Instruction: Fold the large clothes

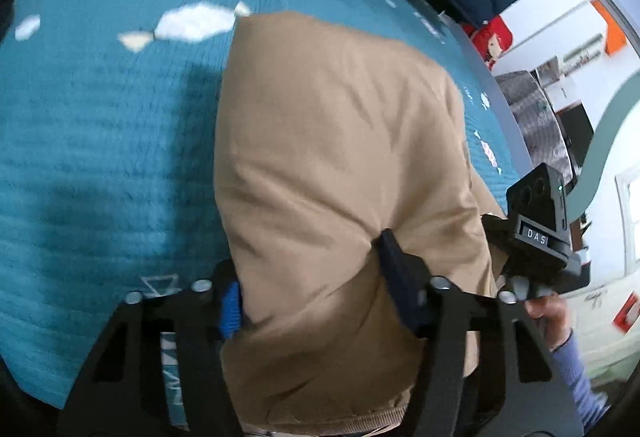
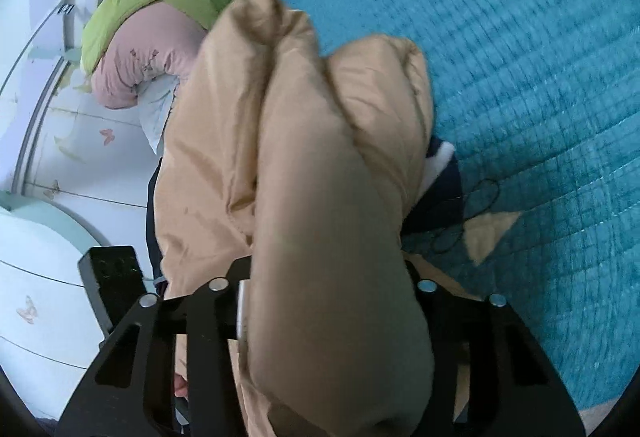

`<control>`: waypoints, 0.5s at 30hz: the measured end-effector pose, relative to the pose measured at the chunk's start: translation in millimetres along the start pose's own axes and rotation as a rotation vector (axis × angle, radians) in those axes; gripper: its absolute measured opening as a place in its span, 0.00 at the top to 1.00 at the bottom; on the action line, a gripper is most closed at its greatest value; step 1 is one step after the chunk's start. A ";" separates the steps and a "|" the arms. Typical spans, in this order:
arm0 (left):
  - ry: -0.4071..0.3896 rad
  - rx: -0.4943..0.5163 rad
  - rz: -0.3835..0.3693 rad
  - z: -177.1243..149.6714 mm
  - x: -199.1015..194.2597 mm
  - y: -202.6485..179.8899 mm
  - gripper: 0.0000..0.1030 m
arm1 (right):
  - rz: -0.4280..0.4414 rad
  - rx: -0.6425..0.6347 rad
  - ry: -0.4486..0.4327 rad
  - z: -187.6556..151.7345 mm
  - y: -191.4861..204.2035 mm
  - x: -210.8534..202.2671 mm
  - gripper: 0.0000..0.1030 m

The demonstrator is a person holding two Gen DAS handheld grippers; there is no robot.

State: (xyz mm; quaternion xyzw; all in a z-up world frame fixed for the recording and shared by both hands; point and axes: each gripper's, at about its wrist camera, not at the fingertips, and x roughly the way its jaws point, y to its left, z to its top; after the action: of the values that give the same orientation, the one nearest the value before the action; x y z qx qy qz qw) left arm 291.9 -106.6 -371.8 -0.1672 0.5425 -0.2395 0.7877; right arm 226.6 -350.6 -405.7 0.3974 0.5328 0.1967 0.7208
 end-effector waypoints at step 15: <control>-0.233 0.099 0.047 54.4 -174.5 63.5 0.50 | 0.267 -0.131 -0.015 27.2 169.3 79.0 0.64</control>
State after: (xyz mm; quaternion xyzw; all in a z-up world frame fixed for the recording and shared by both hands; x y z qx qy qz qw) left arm 303.4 43.7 -250.6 -0.1422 0.4384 -0.2265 0.8581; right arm 303.4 -201.9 -318.4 0.4180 0.4560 0.3223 0.7165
